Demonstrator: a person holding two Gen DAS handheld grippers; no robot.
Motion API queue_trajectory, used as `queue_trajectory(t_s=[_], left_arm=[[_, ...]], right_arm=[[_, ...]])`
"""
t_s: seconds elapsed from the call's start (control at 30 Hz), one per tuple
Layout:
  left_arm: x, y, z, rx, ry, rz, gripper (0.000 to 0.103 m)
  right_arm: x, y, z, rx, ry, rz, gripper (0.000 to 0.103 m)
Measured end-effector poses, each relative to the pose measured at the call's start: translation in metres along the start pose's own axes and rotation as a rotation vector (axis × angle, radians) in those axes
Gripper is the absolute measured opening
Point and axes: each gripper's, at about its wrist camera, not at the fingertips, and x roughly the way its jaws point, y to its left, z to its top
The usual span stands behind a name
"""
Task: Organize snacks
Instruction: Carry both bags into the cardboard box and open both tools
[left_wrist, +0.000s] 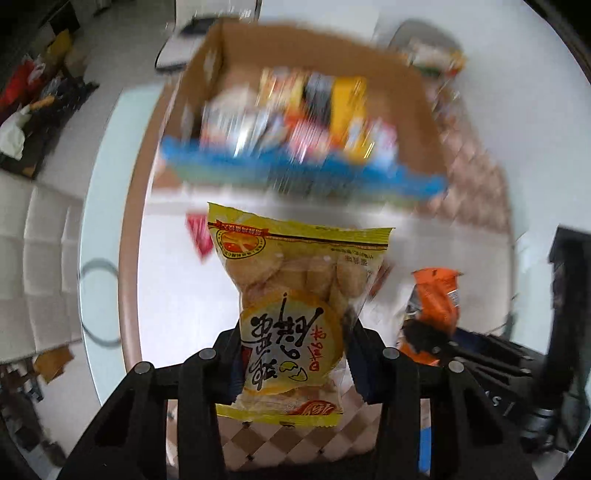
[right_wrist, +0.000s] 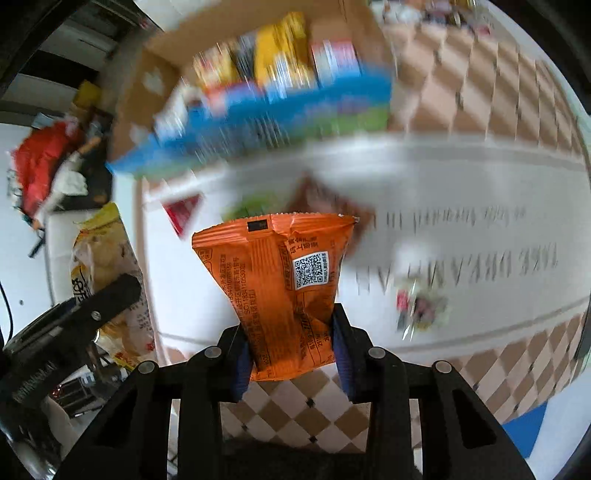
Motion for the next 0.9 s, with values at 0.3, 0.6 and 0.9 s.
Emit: queue_trajectory(t_s=[0.3, 0.6, 0.9], left_arm=[[0.003, 0.003, 0.147, 0.002, -0.104, 0.027, 0.042], [0.073, 0.036, 0.259, -0.054, 0.025, 0.124, 0.042], [0.125, 0.052, 0.29, -0.048, 0.109, 0.204, 0.042]], right_arm=[[-0.064, 0.03, 0.154, -0.043, -0.203, -0.08, 0.04], [-0.004, 0.039, 0.281, -0.03, -0.176, -0.237, 0.04], [0.059, 0.023, 0.331, -0.013, -0.116, -0.291, 0.04]])
